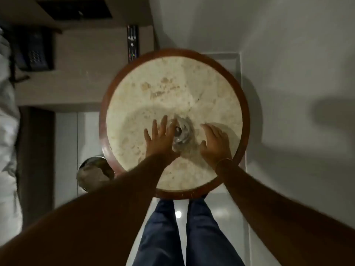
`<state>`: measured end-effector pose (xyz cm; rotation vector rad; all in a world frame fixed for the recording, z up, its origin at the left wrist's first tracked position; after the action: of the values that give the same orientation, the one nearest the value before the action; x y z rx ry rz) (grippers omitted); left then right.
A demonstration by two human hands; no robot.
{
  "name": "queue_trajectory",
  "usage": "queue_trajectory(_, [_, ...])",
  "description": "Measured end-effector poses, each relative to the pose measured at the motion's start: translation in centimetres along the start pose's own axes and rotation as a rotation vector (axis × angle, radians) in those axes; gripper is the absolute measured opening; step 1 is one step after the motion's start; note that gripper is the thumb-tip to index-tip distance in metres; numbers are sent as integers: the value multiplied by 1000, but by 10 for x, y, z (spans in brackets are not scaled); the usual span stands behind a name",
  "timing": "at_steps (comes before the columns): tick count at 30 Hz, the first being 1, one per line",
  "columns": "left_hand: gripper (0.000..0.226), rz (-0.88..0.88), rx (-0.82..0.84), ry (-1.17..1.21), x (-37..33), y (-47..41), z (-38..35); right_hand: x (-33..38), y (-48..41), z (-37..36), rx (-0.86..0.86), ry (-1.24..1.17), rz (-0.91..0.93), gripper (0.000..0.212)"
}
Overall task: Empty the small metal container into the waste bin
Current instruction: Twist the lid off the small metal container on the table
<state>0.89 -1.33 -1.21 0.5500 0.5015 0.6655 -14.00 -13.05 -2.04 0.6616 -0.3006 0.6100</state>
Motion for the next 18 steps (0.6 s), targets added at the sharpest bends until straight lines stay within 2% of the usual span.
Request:
queue_trajectory(3, [123,32,-59,-2,-10,-21,-16,-6,-12,-14,-105,-130,-6,62])
queue_trajectory(9, [113,12,-139,-14,-21,-43,-24,-1,-27,-23,-164,-331,-8,48])
queue_trajectory(16, [100,-22,-148,70,-24,-43,-20,5,-38,-35,-140,-591,-231,34])
queue_trajectory(18, [100,-36,-160,126,-31,-37,-14,8,-40,-37,-150,-766,-333,29])
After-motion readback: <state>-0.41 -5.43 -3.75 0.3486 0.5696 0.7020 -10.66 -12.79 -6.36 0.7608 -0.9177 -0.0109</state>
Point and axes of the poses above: each hand's wrist, its own y-axis away from the middle knuckle, its own z-axis out of the back of the hand, x = y × z, the point moved 2 cm from there along -y, towards the middle knuckle, and after that the axes turned 1 degree about x, right-handed, at the moved point
